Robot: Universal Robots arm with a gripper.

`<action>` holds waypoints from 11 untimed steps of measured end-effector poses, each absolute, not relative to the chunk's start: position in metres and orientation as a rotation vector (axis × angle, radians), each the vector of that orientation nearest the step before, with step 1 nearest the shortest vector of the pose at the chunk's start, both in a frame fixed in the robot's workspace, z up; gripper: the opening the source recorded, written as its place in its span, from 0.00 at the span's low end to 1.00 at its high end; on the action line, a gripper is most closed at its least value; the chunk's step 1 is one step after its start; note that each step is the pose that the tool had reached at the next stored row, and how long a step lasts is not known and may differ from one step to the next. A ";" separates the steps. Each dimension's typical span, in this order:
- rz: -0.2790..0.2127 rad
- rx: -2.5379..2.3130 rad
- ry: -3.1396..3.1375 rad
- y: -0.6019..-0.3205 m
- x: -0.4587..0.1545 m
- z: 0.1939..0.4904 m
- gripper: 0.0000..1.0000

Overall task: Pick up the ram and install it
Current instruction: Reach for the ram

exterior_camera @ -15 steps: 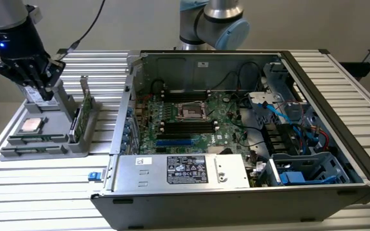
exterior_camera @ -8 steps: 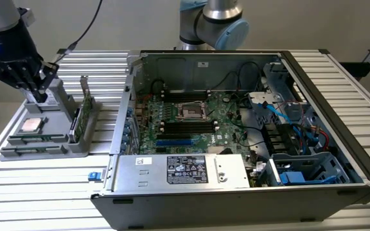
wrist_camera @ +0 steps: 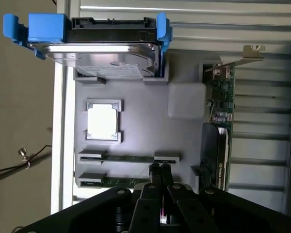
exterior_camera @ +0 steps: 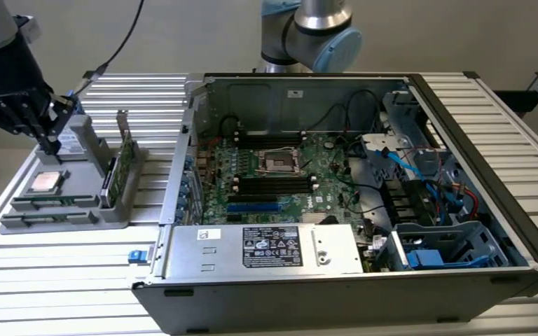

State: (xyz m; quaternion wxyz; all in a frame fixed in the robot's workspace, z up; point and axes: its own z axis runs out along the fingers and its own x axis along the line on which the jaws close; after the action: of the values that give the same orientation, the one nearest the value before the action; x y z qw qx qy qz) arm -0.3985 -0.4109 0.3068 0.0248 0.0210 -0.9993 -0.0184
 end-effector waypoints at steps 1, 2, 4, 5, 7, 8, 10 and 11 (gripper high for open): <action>-0.057 0.067 -3.090 -0.412 -0.400 0.306 0.10; -0.057 0.068 -3.089 -0.413 -0.401 0.306 0.10; -0.057 0.072 -3.087 -0.415 -0.403 0.305 0.10; -0.057 0.073 -3.084 -0.417 -0.404 0.304 0.10; -0.057 0.076 -3.080 -0.419 -0.405 0.302 0.10; -0.057 0.077 -3.077 -0.420 -0.406 0.302 0.10; -0.057 0.080 -3.071 -0.422 -0.407 0.300 0.10; -0.057 0.081 -3.068 -0.423 -0.408 0.299 0.10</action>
State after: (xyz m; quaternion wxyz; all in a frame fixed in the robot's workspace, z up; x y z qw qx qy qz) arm -0.4080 -0.4232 0.2994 0.0360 0.0265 -0.9988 -0.0185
